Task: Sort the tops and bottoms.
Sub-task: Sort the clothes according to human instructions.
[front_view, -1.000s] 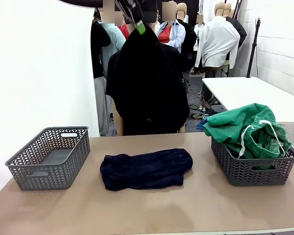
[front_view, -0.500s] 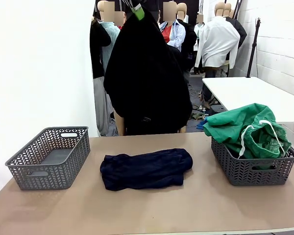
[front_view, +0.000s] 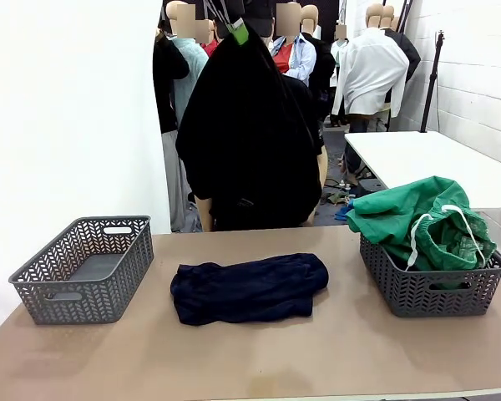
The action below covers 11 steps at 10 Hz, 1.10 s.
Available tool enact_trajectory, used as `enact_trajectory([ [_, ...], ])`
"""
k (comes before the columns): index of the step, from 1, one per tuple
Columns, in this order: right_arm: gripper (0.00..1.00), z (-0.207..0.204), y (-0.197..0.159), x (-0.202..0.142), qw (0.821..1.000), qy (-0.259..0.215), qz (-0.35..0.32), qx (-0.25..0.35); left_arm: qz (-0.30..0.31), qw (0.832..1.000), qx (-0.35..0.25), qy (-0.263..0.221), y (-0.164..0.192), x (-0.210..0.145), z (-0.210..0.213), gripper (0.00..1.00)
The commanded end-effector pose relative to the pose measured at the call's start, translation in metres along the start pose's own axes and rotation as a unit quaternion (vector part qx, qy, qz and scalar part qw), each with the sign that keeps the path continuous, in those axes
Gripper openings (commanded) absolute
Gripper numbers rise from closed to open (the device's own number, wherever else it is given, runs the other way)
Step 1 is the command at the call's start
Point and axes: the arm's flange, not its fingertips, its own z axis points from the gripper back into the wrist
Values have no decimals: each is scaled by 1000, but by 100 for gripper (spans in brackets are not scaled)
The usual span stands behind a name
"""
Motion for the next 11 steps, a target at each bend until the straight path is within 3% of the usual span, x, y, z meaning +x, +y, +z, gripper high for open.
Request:
enact_trajectory([
  [1,100,-1,1,-3,1000,4,6,-3,-2,1000,5,-8,3,4,8,0],
  [11,100,-1,1,-3,1000,4,6,-3,-2,1000,5,-8,3,4,8,0],
])
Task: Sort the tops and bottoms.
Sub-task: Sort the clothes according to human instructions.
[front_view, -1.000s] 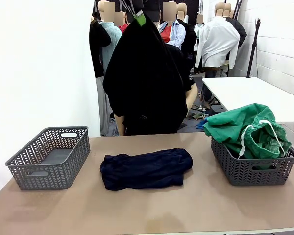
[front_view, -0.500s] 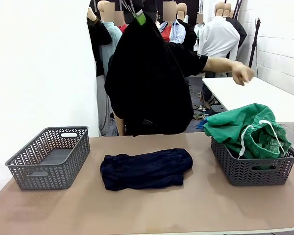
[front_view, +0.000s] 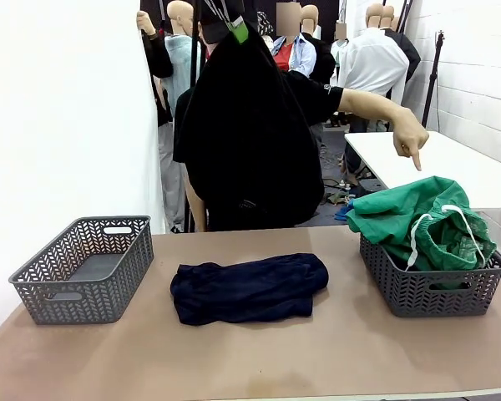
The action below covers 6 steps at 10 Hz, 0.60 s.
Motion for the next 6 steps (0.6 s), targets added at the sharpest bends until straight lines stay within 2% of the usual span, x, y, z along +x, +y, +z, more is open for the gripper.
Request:
enact_trajectory([
  [1,100,-1,1,-3,1000,4,6,-3,-2,1000,4,-7,2,3,7,0],
  [6,100,-1,1,-3,1000,4,6,-3,-2,1000,4,-7,2,3,7,0],
])
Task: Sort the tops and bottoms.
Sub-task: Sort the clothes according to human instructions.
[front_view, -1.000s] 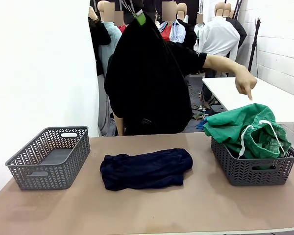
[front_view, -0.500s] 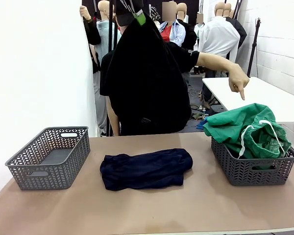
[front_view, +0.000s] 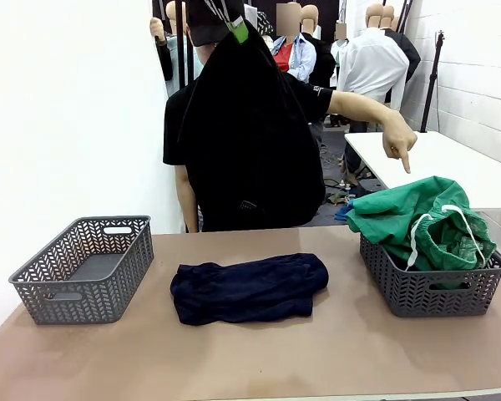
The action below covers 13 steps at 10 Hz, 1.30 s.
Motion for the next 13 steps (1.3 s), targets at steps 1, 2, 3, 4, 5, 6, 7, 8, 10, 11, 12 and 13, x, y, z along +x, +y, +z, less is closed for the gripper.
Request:
enact_trajectory([
  [1,100,-1,1,-3,1000,4,6,-3,-2,1000,4,-7,2,3,7,0],
  [2,100,-1,1,-3,1000,4,6,-3,-2,1000,4,-7,2,3,7,0],
  [3,100,-1,1,-3,1000,4,6,-3,-2,1000,4,-7,2,3,7,0],
  [4,100,-1,1,-3,1000,4,6,-3,-2,1000,4,-7,2,3,7,0],
  [5,100,-1,1,-3,1000,4,6,-3,-2,1000,4,-7,2,3,7,0],
  [6,100,-1,1,-3,1000,4,6,-3,-2,1000,4,-7,2,3,7,0],
  [7,100,-1,1,-3,1000,4,6,-3,-2,1000,4,-7,2,3,7,0],
  [8,100,-1,1,-3,1000,4,6,-3,0,1000,0,0,0,0,0,0],
  [10,100,-1,1,-3,1000,4,6,-3,-6,998,-1,-63,-4,42,-10,0],
  [11,100,-1,1,-3,1000,4,6,-3,-7,994,-1,-113,-1,67,-11,0],
  [12,100,-1,1,-3,1000,4,6,-3,-2,988,-11,-151,0,90,-14,0],
  [13,100,-1,1,-3,1000,4,6,-3,-6,985,-12,-170,-2,112,-21,0],
])
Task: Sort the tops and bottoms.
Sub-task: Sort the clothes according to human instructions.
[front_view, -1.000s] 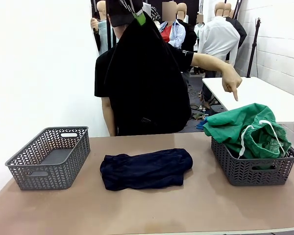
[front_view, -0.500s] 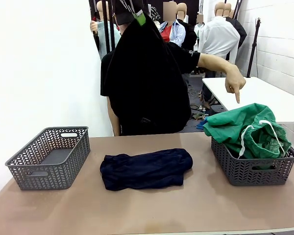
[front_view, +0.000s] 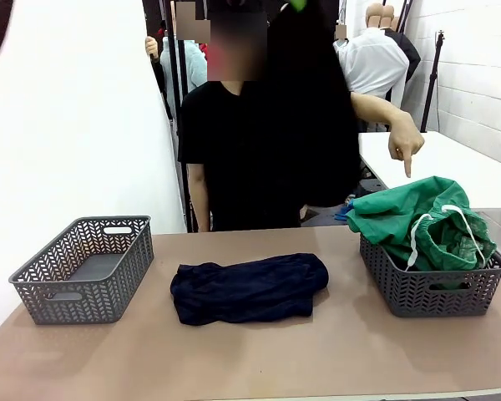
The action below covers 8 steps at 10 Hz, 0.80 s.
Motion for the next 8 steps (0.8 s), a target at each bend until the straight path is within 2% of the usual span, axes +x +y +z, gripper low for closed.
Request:
enact_trajectory([
  [1,100,-1,0,-3,1000,4,6,-3,4,999,10,-36,12,62,-29,0],
  [4,100,-1,0,-3,1000,4,6,-3,36,996,-4,-75,23,102,-75,0],
  [5,100,-1,0,-3,1000,4,6,-3,43,997,-15,-59,21,98,-75,0],
  [6,100,-1,0,-3,1000,4,6,-3,15,998,-10,-58,-4,32,-72,0],
  [8,100,-1,0,-3,1000,4,6,-3,15,998,-10,-58,-4,32,-72,0],
])
